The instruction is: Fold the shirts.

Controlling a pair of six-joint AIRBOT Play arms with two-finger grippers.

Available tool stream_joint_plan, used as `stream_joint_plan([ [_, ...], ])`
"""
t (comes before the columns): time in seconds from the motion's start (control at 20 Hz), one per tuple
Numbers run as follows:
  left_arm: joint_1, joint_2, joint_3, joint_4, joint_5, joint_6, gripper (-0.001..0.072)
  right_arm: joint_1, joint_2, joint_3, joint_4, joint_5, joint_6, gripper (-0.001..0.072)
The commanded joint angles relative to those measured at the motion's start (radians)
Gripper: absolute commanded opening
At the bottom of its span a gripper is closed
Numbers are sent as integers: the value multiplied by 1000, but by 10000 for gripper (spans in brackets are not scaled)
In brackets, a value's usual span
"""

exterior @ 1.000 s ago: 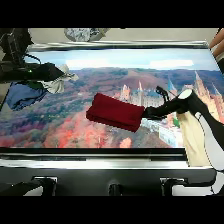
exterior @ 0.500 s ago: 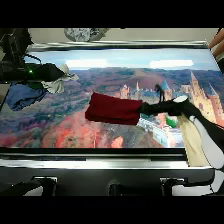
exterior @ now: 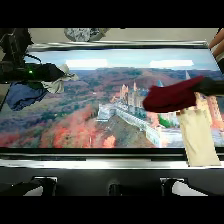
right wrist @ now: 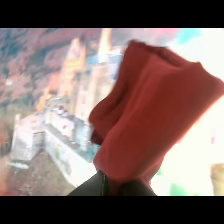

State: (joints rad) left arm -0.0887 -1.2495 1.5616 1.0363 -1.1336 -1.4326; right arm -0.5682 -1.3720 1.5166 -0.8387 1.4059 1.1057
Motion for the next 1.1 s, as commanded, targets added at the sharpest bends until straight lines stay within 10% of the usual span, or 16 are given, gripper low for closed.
stream_joint_plan([
  [0.0, 0, 1, 0, 0, -3, 32, 30, -175, 51, 84, -41, 142, 44, 51],
  [0.6, 0, 3, 0, 0, -5, 99, 30, -453, 90, 93, 4, 317, 96, 52],
  [1.05, 0, 4, 0, 0, -4, 102, 30, -468, 205, -309, -675, 348, 113, 53],
])
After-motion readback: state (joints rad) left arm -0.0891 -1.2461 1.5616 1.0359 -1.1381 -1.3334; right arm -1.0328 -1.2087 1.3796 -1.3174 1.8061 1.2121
